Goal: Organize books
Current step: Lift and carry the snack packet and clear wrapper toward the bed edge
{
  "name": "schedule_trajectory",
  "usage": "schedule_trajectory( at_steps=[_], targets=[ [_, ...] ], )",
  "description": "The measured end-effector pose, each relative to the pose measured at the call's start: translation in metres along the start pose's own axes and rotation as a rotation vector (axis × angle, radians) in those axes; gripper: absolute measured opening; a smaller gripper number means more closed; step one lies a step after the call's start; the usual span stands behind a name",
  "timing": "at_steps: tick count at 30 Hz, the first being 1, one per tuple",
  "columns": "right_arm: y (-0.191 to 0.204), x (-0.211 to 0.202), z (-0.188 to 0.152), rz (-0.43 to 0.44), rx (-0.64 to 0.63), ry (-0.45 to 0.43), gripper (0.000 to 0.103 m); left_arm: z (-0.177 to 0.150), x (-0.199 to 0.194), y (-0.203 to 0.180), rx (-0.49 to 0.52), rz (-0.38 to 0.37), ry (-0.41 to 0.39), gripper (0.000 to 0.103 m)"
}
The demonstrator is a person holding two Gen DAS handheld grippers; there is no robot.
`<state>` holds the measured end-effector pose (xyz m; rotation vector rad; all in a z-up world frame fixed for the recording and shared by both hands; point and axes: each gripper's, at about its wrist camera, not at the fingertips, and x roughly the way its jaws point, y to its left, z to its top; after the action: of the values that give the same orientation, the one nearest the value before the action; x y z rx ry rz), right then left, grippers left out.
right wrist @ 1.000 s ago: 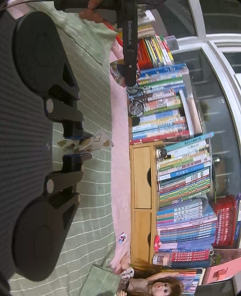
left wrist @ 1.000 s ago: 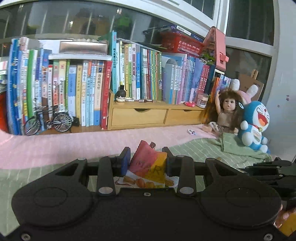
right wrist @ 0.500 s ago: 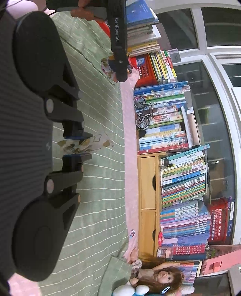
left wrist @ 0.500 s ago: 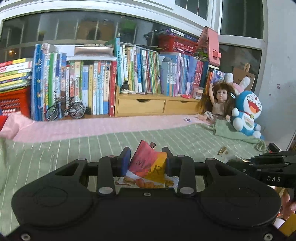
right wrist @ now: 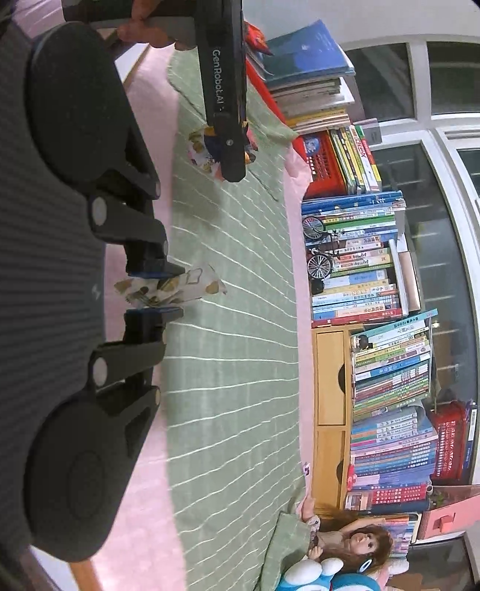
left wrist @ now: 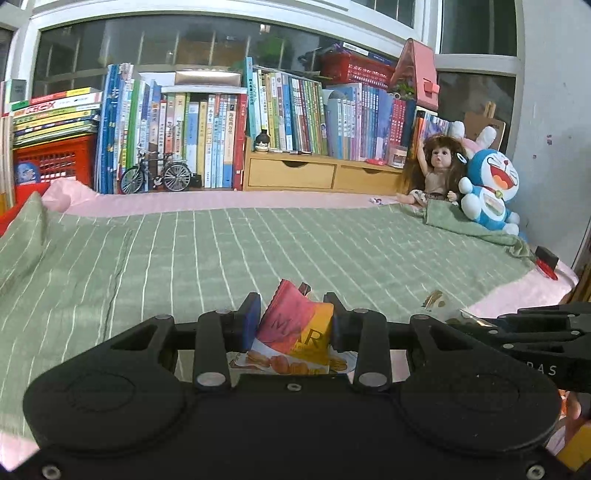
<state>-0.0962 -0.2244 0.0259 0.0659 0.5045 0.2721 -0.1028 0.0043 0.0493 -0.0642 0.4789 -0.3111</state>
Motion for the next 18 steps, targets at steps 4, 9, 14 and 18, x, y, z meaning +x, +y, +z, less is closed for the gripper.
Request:
schedule_trajectory(
  at_steps=[4, 9, 14, 18],
  targets=[
    [0.003, -0.008, -0.017, 0.001, 0.014, 0.007, 0.019, -0.019, -0.015, -0.006, 0.003, 0.008, 0.003, 0.035],
    [0.009, -0.022, -0.036, -0.012, 0.008, 0.000, 0.019, -0.038, -0.032, -0.014, 0.019, 0.032, 0.002, 0.035],
    [0.021, -0.035, -0.057, 0.001, -0.016, 0.017, 0.019, -0.058, -0.052, -0.026, 0.034, 0.031, -0.006, 0.035],
    [0.032, -0.044, -0.071, 0.018, -0.028, 0.021, 0.019, -0.076, -0.064, -0.036, 0.045, 0.026, 0.002, 0.035]
  ],
)
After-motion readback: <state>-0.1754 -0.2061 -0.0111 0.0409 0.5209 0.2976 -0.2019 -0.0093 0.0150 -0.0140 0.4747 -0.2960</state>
